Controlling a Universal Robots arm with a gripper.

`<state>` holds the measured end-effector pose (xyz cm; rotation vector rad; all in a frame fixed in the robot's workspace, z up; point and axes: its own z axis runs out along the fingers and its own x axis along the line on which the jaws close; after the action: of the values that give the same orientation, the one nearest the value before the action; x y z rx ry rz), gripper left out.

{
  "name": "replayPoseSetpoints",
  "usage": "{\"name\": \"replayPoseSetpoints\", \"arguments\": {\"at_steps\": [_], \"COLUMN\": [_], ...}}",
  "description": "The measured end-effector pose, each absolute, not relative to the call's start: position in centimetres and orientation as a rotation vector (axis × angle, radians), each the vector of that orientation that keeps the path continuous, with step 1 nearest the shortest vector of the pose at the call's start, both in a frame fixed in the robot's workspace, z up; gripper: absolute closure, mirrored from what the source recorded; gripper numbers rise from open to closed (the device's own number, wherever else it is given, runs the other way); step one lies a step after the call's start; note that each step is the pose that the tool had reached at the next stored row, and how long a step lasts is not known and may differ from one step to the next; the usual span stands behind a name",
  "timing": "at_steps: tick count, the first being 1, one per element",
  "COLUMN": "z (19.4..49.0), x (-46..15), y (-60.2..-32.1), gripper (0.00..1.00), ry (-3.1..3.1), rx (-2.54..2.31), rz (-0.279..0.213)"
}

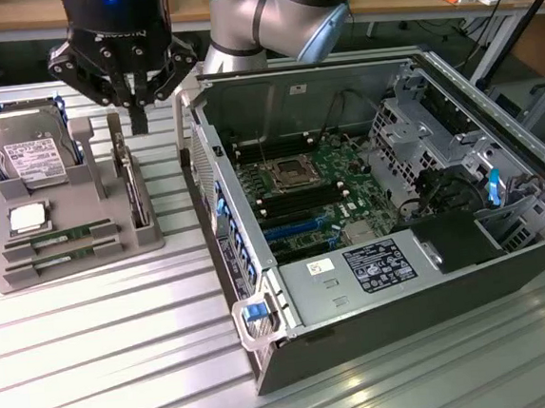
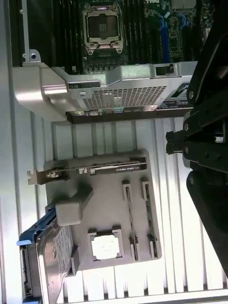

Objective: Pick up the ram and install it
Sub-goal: 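Reach for the ram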

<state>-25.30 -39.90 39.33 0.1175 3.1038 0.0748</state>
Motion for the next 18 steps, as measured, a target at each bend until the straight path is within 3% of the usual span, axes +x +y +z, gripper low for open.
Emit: {"name": "replayPoseSetpoints", "arguments": {"at_steps": [9, 18], "z": [39.3, 39.3], "x": [-33.9, -34.6], "y": [-39.9, -39.9], "gripper": [0.9, 0.9], "ry": [3.1, 3.1], "rx": [0.117, 0.118], "rz": [0.09, 0.092]}}
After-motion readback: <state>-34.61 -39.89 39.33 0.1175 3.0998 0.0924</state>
